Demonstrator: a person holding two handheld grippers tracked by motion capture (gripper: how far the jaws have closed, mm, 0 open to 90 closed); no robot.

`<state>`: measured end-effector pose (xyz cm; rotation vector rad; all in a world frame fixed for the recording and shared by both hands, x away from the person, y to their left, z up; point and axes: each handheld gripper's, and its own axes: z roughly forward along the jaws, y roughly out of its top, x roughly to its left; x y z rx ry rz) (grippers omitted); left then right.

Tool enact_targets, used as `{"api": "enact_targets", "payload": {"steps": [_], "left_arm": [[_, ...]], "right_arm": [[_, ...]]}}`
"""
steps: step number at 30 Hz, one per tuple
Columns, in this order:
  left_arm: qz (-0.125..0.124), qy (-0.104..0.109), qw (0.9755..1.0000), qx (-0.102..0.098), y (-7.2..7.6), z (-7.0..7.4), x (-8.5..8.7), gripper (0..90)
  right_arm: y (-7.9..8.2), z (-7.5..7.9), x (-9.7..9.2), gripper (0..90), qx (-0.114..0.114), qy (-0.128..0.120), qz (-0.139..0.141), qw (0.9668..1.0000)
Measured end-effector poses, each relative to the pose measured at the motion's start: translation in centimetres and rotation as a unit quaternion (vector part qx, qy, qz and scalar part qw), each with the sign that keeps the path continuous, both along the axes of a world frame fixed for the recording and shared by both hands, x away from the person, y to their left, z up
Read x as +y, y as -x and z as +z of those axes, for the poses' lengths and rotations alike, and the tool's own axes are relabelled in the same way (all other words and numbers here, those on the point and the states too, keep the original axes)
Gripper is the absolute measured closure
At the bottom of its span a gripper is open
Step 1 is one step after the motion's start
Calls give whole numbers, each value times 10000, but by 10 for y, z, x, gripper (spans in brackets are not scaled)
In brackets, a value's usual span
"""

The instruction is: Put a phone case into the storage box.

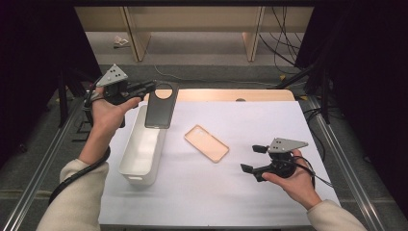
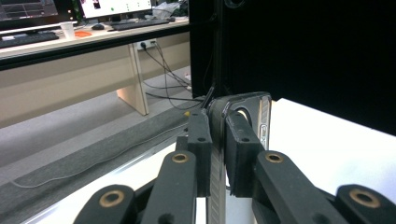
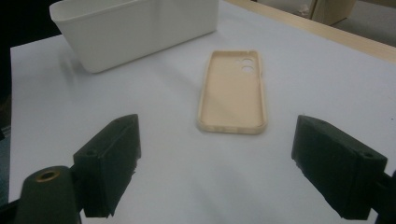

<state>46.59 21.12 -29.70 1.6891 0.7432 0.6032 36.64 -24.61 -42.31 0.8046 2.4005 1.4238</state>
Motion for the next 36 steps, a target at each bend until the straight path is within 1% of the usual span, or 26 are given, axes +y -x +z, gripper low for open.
{"api": "enact_targets", "payload": {"steps": [4,9,13,18,26,36], "left_arm": [[50,-51,10000,38,-9,-1,5,813],[112,-91,9998,98,-20,-5,11,813],[213,-78,9996,158,-29,-10,17,813],[278,-24,9994,191,-35,-12,22,813],[404,-14,9991,122,-41,-12,26,813],[551,88,9984,-7,-46,-15,29,813]], "right_arm": [[0,0,-1,166,7,-6,-6,10000],[0,0,0,167,19,-15,-8,10000],[-1,-1,0,167,39,-19,-3,10000],[-1,-1,-1,167,44,-23,-5,10000],[-1,-2,0,167,51,-41,8,10000],[-1,-2,0,167,56,-37,14,10000]]}}
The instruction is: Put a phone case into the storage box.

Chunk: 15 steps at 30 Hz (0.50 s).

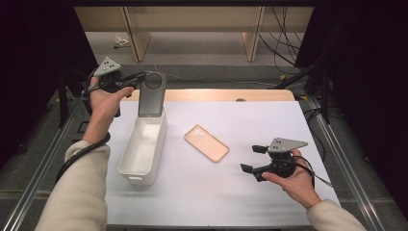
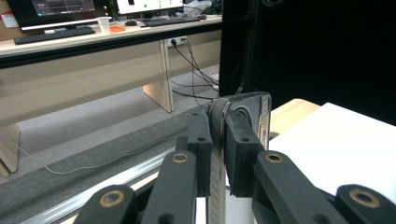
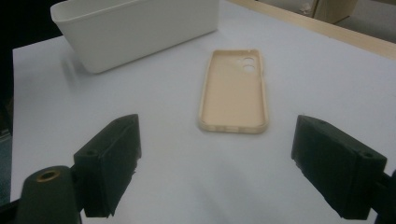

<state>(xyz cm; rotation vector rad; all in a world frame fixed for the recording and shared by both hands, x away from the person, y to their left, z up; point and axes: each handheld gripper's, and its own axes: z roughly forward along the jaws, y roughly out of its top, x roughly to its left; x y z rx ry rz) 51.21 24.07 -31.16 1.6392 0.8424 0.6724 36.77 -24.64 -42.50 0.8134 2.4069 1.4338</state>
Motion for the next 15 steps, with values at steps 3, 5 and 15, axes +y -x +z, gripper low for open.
{"api": "enact_targets", "payload": {"steps": [3,5,15], "left_arm": [[27,27,10000,10,-2,-2,1,814],[41,31,10000,19,-3,-4,2,813],[84,-14,9999,80,-10,-15,5,813]], "right_arm": [[0,0,0,167,2,-2,5,10000],[0,0,1,168,0,4,8,10000],[0,0,0,168,6,2,15,10000]]}}
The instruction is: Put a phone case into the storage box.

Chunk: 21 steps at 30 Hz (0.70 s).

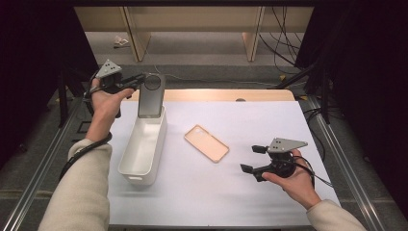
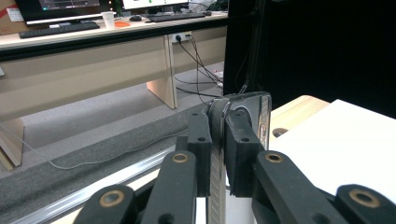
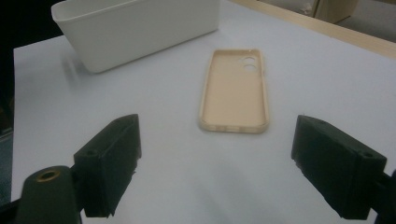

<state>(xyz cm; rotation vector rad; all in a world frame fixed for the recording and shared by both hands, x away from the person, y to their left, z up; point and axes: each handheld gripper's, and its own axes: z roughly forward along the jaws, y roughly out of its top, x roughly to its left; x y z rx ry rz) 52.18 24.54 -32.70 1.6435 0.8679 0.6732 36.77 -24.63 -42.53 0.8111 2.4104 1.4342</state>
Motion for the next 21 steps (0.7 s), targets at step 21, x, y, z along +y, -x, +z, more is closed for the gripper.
{"api": "enact_targets", "payload": {"steps": [21], "left_arm": [[100,-27,9998,149,-9,-20,6,813]], "right_arm": [[0,-1,0,169,-4,-7,0,10000]]}}
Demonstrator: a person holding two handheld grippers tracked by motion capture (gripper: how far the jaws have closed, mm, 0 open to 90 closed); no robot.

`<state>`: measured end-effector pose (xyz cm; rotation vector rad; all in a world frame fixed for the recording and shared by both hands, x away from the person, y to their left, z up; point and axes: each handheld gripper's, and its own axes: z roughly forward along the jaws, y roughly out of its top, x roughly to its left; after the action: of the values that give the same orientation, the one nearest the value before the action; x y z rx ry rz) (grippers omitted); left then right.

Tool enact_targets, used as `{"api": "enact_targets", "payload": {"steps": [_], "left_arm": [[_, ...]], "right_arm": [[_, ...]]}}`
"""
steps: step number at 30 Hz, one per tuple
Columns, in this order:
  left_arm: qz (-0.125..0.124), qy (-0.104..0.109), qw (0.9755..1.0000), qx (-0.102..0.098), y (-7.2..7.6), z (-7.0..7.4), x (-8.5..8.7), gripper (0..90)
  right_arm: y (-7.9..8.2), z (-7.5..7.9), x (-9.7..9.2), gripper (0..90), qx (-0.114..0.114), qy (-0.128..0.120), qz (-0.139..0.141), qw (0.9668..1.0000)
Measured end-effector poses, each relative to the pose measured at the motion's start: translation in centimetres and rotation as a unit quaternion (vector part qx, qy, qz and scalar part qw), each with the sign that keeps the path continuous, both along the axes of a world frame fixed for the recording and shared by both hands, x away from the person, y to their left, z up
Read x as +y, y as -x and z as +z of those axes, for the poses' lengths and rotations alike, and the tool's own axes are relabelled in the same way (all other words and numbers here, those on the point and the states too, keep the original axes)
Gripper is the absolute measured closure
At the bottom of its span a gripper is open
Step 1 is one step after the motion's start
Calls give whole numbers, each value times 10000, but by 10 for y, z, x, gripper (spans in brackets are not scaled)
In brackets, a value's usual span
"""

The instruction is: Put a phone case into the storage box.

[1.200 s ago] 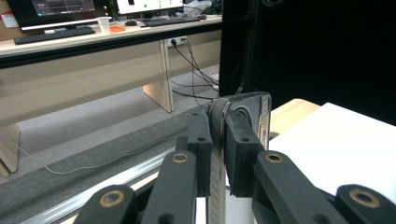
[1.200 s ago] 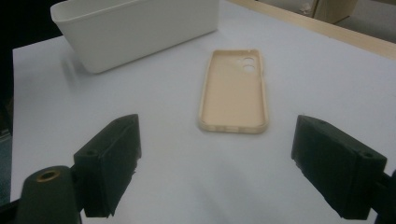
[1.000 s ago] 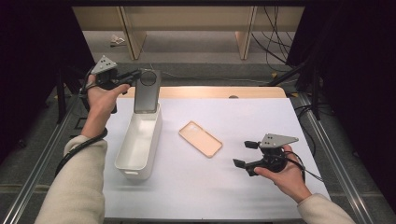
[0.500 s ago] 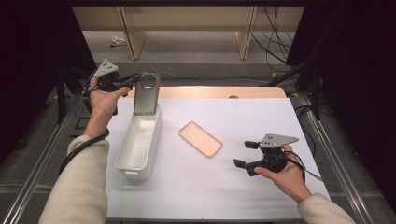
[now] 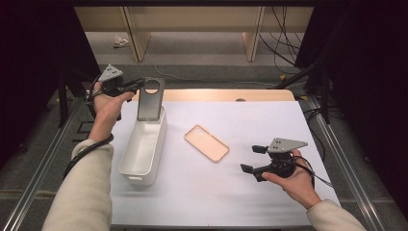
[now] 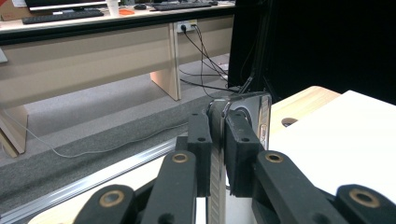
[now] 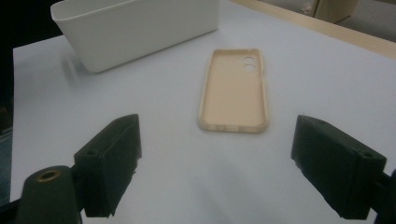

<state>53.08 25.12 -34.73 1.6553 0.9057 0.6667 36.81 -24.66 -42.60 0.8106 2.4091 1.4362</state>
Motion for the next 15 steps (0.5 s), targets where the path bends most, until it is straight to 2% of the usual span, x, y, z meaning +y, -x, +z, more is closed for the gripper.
{"api": "enact_targets", "payload": {"steps": [15], "left_arm": [[26,-1,9999,134,-7,-14,-1,813]], "right_arm": [[0,0,-1,168,7,-2,-7,10000]]}}
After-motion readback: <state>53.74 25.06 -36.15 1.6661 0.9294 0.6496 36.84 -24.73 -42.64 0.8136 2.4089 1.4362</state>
